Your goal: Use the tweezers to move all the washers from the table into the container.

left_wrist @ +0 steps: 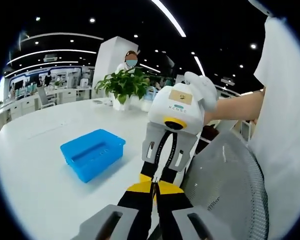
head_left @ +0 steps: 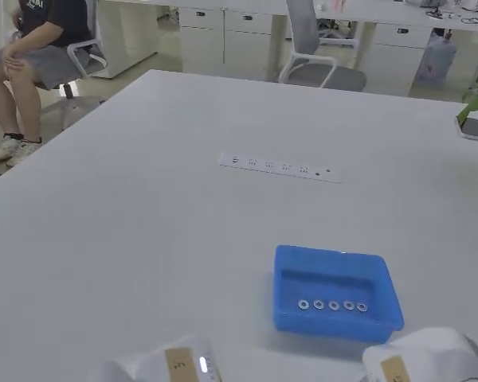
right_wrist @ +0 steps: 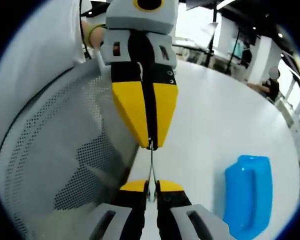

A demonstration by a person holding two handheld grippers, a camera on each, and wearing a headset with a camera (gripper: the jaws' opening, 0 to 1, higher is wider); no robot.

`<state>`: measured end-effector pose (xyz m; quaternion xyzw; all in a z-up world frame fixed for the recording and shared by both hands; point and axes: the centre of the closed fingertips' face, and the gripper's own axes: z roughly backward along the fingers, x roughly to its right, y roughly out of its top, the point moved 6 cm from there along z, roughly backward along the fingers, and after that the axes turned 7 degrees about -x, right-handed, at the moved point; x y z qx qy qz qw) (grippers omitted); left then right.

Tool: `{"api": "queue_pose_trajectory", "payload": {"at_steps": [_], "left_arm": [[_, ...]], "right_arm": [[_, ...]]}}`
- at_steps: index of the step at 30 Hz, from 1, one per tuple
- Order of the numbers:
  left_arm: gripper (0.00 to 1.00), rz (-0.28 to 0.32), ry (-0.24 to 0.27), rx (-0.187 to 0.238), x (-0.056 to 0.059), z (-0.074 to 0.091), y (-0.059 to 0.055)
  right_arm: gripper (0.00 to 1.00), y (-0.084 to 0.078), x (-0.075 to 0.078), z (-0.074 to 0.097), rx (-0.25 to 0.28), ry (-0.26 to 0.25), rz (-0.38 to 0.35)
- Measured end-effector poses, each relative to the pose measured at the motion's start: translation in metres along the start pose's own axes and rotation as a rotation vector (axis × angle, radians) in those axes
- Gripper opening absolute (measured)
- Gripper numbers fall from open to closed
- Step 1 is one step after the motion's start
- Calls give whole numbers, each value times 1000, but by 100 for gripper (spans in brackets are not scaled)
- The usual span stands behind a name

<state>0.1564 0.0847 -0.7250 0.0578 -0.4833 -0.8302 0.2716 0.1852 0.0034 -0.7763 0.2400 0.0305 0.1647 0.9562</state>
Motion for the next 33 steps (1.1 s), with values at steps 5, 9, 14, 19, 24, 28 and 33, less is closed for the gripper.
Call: {"api": "queue_pose_trajectory", "payload": {"at_steps": [5,9,14,19,24,28,33], "left_arm": [[0,-82,-42,-71,-2,-10,1],[0,-197,-30,-115,-2,-17,6],[0,-273,-14,-204,-8,-24,5],[0,-307,-15,-285,-19,-34,0],[0,-311,-43,-335,-25,-36,-4],[0,-295,-68,-373,-30,-36,-6],[0,-263,-89,-455,-37,-38,-11]], "right_arm": [[3,-3,1,2,-37,-20,35],[3,-8,3,4,-67,-31,41],[4,-19,7,6,-98,-67,19],[4,-30,12,3,-86,-116,-26],[5,-34,13,0,-36,-154,-85],[10,-35,9,3,72,-160,-261],[19,-44,3,21,224,-222,-443]]}}
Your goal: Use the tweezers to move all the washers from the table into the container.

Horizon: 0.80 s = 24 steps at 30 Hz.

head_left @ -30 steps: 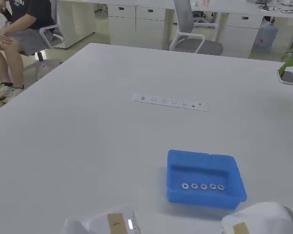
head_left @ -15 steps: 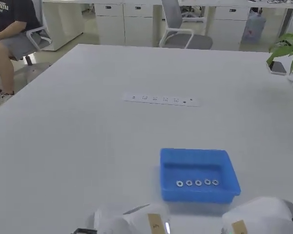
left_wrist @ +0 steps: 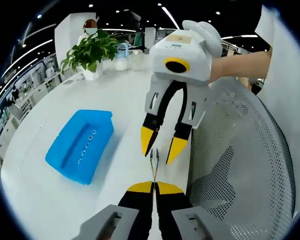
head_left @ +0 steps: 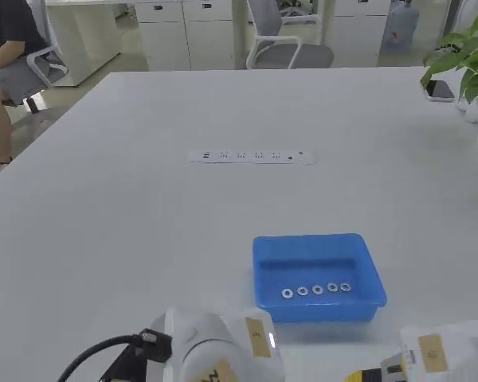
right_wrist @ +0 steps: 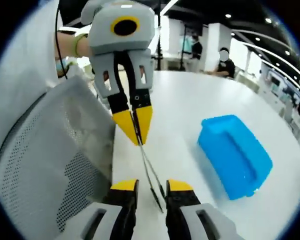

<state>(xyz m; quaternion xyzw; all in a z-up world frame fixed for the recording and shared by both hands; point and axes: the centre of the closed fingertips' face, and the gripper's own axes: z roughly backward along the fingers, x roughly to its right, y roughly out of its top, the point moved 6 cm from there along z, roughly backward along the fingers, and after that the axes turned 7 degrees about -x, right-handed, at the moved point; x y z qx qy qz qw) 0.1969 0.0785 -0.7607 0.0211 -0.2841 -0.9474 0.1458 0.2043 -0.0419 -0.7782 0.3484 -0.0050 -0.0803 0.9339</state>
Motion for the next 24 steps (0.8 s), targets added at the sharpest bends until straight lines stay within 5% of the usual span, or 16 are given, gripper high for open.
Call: {"api": "queue_pose_trajectory", "payload": {"at_steps": [6,14,24], "left_arm": [[0,-10,-28,-128,-5,-9,-7],[0,-46,-59,-257,-9,-25,-13],[0,-112,-63,-388,-17,-34,-11]], "right_arm": [[19,-16,6,50,73,-173,-139],[30,-20,15,101,290,-392,-372],[35,-27,23,133,526,-493,-547]]}}
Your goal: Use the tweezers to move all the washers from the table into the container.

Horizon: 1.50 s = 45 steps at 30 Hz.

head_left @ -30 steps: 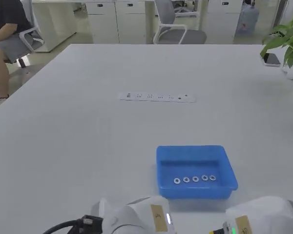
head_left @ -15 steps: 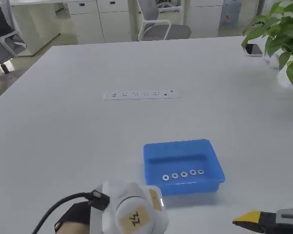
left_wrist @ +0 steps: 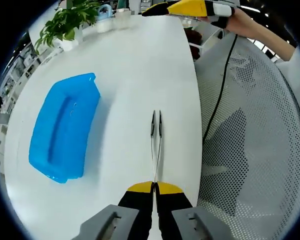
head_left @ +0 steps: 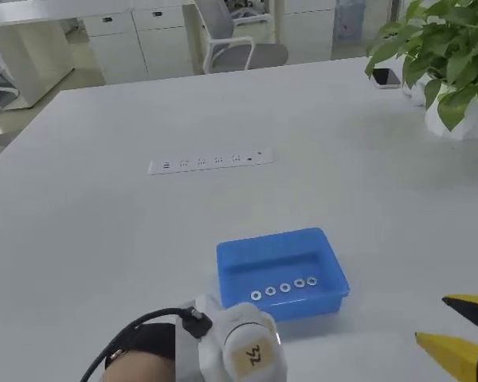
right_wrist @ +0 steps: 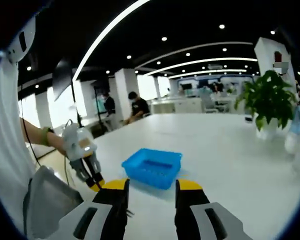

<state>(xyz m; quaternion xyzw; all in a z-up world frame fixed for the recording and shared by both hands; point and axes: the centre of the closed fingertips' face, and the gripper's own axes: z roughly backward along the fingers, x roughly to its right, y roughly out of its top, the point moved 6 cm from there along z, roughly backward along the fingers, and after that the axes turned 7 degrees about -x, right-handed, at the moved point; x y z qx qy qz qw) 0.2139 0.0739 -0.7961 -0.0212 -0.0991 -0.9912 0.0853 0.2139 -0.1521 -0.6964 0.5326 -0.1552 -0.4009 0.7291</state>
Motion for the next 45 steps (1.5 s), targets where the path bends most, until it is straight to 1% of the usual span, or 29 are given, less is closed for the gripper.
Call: {"api": "queue_pose_trajectory", "payload": {"at_steps": [3,4,6,7,8,9,13,16,17,22,26,28,29,30,32,33,35,36,37,38,39,40,41,42,43,44,45], "left_arm": [[0,-20,1,-34,-1,-1,1],[0,-28,3,-49,-2,-2,2],[0,-43,0,-68,-3,-3,3],[0,-44,-6,-84,-3,-4,4],[0,-46,-8,-91,-3,-5,4],[0,-53,-9,-106,-4,-5,5],[0,-78,-3,-137,-3,-6,7],[0,-71,-9,-152,-2,-7,9],[0,-76,-9,-159,-2,-8,9],[0,-107,-9,-201,0,-12,6],[0,-106,-8,-196,-1,-11,6],[0,-88,-16,-193,0,-10,4],[0,-68,-20,-190,1,-9,3],[0,-69,-22,-185,2,-8,2],[0,-18,-8,-126,5,-4,1],[0,26,-7,-93,7,0,-1],[4,79,2,-45,8,6,-4],[6,127,14,-16,9,11,-9],[9,153,28,11,10,15,-11],[12,183,46,42,9,18,-14],[14,225,65,76,9,22,-17],[17,281,75,120,11,27,-23],[19,316,86,151,11,30,-26],[20,361,108,195,12,35,-32],[22,386,122,225,12,39,-35],[24,423,155,273,13,45,-40],[28,451,174,307,13,50,-43]], "right_arm": [[35,6,3,7,63,-8,-51],[35,7,4,9,73,-10,-58],[34,9,4,13,78,-12,-68],[34,10,3,14,84,-17,-67],[33,13,2,15,95,-20,-69],[33,14,1,16,104,-18,-73],[33,19,-2,16,130,-7,-89],[35,18,-3,16,109,-11,-86],[34,18,-3,16,103,-17,-75],[35,17,-2,17,103,-20,-75],[35,16,-1,17,86,-30,-68],[36,15,-3,15,71,-20,-61],[36,14,-4,14,58,-15,-53],[36,12,-4,13,40,-7,-49],[37,10,-5,10,13,5,-29],[38,10,-5,9,4,6,-19],[40,10,-4,8,-20,-3,4],[42,10,-3,7,-26,-10,14],[46,11,0,6,-34,-35,33],[49,11,0,5,-38,-42,35],[53,12,1,4,-39,-46,34],[56,12,2,4,-39,-51,33],[58,12,5,3,-42,-61,37],[59,12,6,4,-45,-66,42],[61,13,7,4,-45,-71,44],[63,13,10,4,-44,-82,45],[66,14,12,4,-42,-89,43]]}}
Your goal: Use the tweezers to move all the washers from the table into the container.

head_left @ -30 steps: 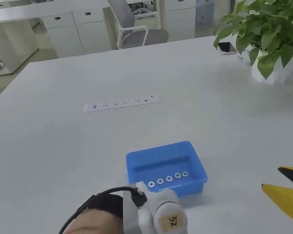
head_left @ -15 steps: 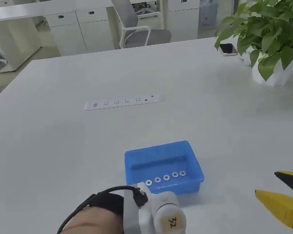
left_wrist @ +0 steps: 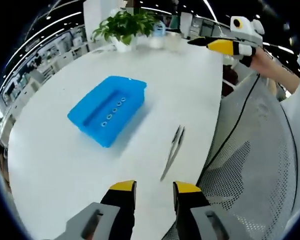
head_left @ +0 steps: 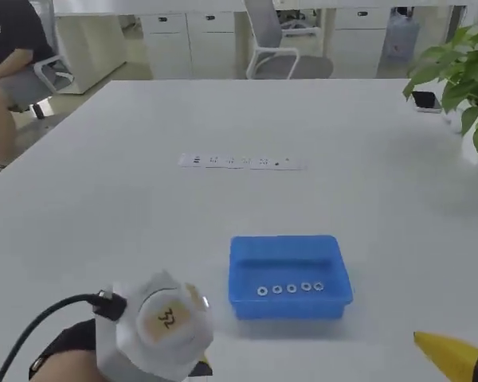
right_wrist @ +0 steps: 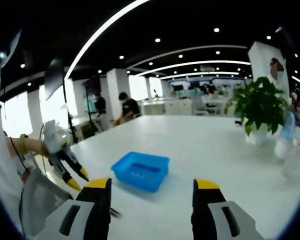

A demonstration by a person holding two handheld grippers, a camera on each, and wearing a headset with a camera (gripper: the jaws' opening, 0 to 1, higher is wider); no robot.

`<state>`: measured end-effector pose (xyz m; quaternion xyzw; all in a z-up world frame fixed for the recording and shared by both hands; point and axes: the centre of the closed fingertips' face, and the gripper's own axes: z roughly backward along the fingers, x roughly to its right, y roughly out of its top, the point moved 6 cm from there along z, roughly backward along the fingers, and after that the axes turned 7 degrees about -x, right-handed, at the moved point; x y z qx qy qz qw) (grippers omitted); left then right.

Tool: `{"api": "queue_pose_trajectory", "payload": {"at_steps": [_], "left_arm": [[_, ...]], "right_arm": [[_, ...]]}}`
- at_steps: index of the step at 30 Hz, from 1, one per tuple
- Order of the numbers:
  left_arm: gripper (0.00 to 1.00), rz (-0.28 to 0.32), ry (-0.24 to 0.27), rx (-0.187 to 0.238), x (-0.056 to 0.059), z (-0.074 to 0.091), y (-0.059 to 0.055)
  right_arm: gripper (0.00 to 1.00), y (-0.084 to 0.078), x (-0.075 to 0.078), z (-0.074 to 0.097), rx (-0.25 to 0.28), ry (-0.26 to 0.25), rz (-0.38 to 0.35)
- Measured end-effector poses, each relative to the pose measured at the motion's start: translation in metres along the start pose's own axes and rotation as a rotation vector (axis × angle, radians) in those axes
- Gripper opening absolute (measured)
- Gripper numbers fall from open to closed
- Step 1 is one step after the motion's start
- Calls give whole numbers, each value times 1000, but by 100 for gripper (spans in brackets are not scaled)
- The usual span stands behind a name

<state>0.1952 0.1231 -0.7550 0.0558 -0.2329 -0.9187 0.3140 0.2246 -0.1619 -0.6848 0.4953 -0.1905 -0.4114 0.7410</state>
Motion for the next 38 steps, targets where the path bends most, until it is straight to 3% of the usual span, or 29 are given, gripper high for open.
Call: {"api": "queue_pose_trajectory", "payload": {"at_steps": [4,5,6,9,13,18,22,26,32,35,38], "left_arm": [[37,156,62,200,-6,21,-3],[38,197,79,278,-8,27,-2],[40,223,96,328,-9,31,-2],[50,305,156,461,-11,44,-3],[68,343,262,588,-11,59,-4],[80,390,359,686,-17,77,-2],[90,433,427,760,-24,88,1],[99,439,478,797,-26,96,0],[99,444,524,838,-26,106,-2],[99,448,547,830,-30,109,-4],[99,453,556,848,-32,113,-3]], "right_arm": [[75,2,10,2,15,-40,4],[76,2,11,3,24,-48,5],[78,2,12,3,27,-49,5],[85,2,14,6,44,-72,14],[92,4,17,10,76,-93,14],[99,2,23,14,95,-146,7],[99,-1,21,16,88,-149,10],[99,2,18,16,99,-148,8],[99,4,17,19,101,-162,3],[99,6,15,19,107,-154,7],[99,8,16,20,110,-159,9]]}}
